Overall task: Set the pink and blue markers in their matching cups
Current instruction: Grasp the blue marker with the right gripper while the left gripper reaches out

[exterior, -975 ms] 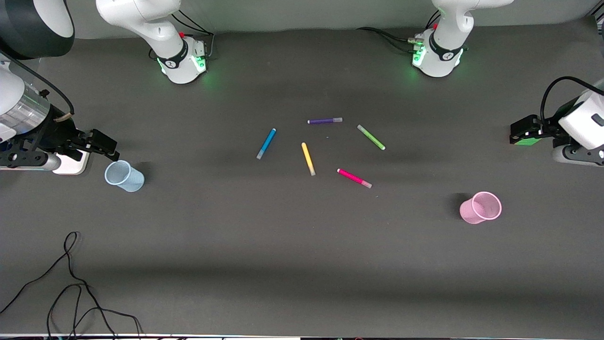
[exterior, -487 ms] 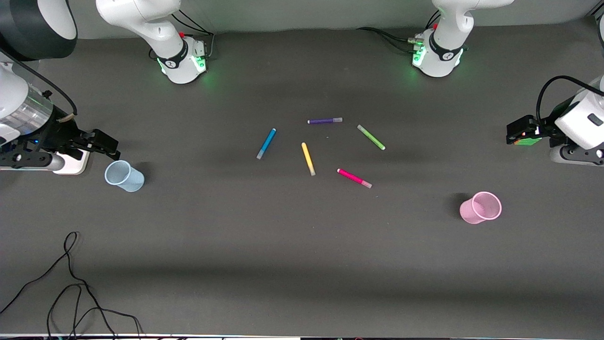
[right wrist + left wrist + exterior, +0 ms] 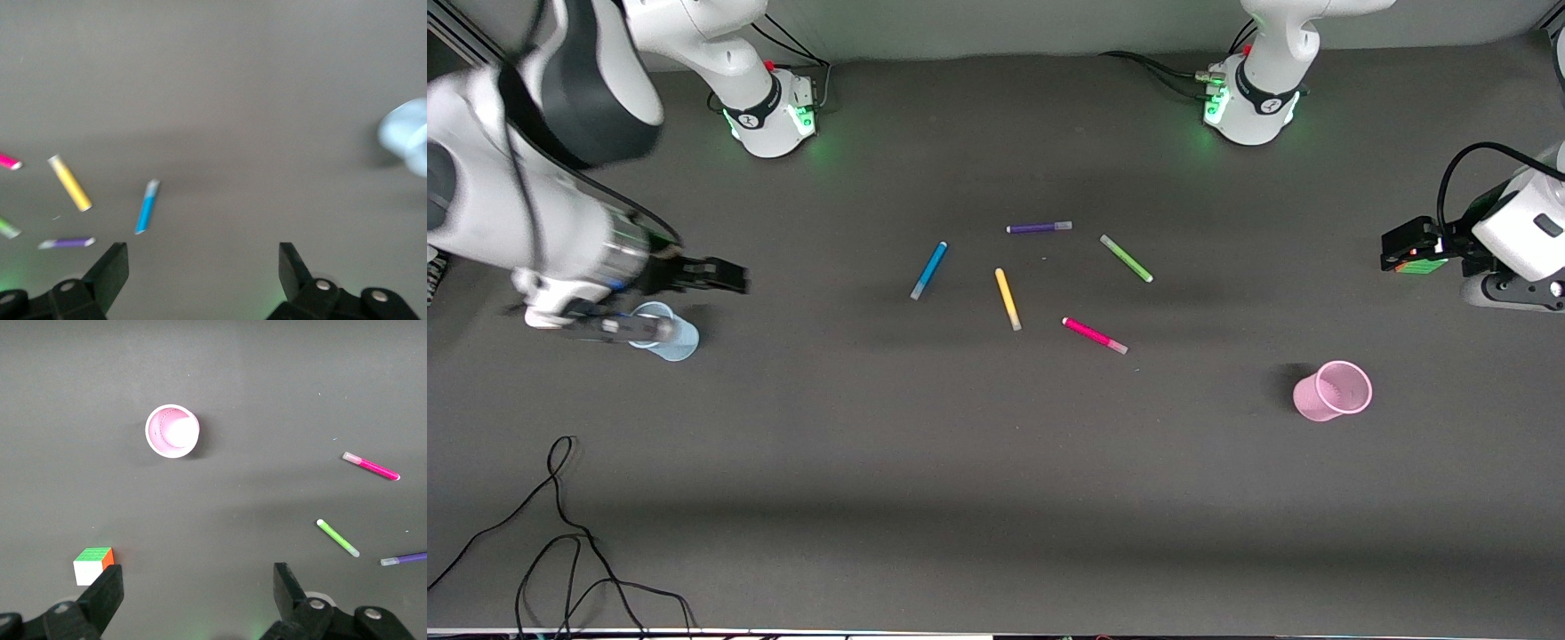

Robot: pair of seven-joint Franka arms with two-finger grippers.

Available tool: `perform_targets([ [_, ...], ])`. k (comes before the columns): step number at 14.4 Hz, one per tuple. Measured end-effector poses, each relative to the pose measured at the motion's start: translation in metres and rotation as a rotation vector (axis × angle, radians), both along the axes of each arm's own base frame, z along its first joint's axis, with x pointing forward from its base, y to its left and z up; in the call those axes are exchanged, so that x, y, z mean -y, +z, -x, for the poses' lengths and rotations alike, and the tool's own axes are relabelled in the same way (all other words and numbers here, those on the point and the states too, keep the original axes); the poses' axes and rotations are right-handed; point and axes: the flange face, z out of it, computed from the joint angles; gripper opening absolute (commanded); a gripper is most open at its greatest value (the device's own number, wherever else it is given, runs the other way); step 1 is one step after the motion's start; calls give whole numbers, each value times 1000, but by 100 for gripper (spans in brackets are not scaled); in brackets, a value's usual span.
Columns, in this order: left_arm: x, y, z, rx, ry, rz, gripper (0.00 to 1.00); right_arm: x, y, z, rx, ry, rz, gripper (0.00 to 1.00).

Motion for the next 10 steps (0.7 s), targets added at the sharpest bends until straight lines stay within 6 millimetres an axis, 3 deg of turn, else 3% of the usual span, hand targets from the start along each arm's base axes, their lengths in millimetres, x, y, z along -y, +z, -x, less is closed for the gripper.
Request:
perform_targets([
  [3,4,1,0,2,-8,1,100,-64,-80,5,-182,-47,-35,100],
  [6,46,6,3,13,-86,4,100,-128,-162,25,-363,-126,-41,100],
  [8,83,7,8,14,-154,7,100,-147,-207,31,-426,-178,-36,100],
  [10,117,3,14,7,-221,8,100,-154,-250,37,-454,-207,-10,100],
])
